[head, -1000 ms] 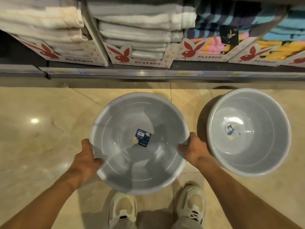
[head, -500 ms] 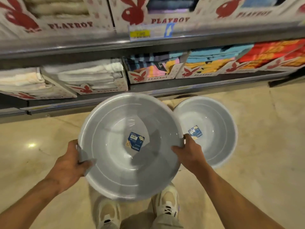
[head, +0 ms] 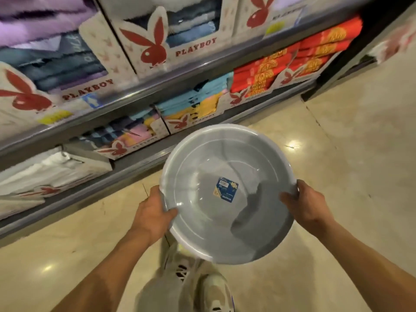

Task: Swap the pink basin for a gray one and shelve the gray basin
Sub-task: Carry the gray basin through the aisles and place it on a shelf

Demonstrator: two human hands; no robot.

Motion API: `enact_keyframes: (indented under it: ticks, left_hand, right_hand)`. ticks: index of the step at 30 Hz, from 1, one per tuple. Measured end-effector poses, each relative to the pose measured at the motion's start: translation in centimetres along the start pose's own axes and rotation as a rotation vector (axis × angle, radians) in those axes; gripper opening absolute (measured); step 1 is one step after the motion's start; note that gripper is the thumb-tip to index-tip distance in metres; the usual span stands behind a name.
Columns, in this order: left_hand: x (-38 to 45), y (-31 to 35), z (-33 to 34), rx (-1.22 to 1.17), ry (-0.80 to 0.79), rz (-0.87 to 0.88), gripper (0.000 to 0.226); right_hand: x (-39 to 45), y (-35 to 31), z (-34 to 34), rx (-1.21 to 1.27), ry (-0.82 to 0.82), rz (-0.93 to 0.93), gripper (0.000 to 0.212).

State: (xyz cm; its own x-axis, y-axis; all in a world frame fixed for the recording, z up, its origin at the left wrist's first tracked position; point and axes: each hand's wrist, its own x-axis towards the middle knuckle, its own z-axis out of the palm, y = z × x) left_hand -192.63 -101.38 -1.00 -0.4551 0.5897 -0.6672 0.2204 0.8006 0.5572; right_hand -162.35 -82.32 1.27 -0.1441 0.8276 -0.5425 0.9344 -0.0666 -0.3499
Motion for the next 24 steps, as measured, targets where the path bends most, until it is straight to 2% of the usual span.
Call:
enact_keyframes:
  ticks: [7, 13, 18, 22, 24]
  left_hand:
    - [5.9, 0.4, 5.0, 0.118, -0.05, 0.03, 0.045]
    - [9.0, -1.0, 6.2, 0.166, -0.064, 0.031, 0.051]
    - [10.0, -1.0, 6.3, 0.253, 0.003, 0.078, 0.057]
    - [10.2, -0.7, 6.5, 0.393, 0.042, 0.055, 0.048]
    - [10.5, -0.7, 6.3, 0.279, -0.027, -0.006, 0.049]
  right_hand:
    - [3.9, 5.0, 4.0, 0.048, 0.02, 0.109, 0.019]
    - [4.9, 6.9, 8.3, 0.132, 0.022, 0.137, 0.021]
    - [5.1, 7.1, 11.4, 0.181, 0.011, 0.229, 0.027]
    - [5.0, 7.0, 12.5, 0.3, 0.015, 0.281, 0.024]
    - [4.9, 7.0, 12.5, 0.333, 0.014, 0.278, 0.022]
